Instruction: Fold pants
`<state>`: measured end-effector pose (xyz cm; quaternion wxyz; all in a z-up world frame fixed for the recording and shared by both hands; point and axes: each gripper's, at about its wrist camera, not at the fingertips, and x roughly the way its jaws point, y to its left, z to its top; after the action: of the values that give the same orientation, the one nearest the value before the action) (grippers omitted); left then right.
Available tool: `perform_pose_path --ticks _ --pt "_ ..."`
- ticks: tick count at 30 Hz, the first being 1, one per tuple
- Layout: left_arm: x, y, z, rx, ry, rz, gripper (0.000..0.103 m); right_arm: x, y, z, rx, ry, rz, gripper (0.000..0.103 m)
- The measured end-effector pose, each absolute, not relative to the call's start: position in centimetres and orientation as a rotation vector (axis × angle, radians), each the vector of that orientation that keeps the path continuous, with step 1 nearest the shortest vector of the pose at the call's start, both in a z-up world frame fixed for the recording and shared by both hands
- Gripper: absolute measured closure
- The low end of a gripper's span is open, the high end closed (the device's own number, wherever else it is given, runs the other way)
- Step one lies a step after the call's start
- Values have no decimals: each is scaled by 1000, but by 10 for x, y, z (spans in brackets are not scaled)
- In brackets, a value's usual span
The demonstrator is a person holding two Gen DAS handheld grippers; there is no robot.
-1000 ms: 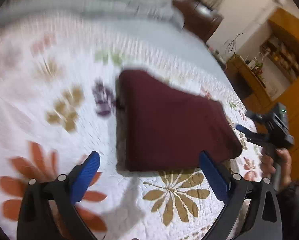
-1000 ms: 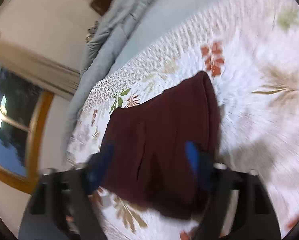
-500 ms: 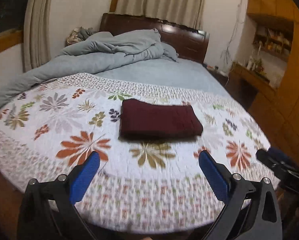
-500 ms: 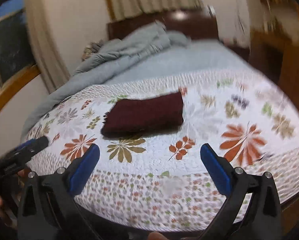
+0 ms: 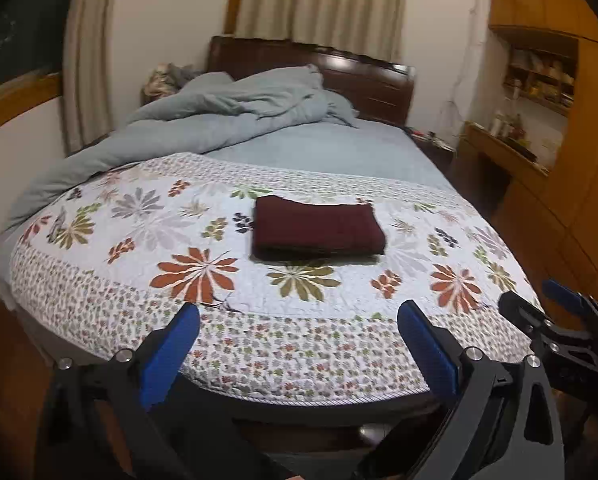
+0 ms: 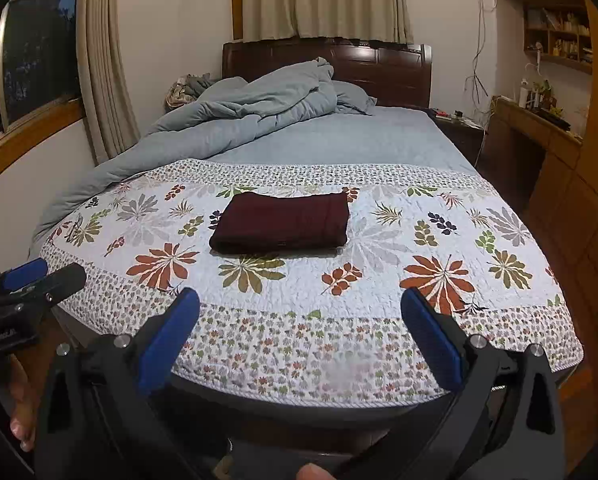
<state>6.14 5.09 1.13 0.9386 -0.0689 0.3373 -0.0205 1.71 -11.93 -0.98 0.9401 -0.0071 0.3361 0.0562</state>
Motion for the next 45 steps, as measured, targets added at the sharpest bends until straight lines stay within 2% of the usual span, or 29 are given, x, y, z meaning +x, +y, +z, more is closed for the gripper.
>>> perform_pose_path --ticks 21,27,45 --pt "69 31 -3 -107 701 -9 4 17 -118 -22 -30 679 112 3" --pt "66 40 -2 -173 683 -23 4 18 -115 -24 -28 688 122 3" --pt "58 38 9 -102 647 26 4 17 -115 -23 -3 691 123 3"
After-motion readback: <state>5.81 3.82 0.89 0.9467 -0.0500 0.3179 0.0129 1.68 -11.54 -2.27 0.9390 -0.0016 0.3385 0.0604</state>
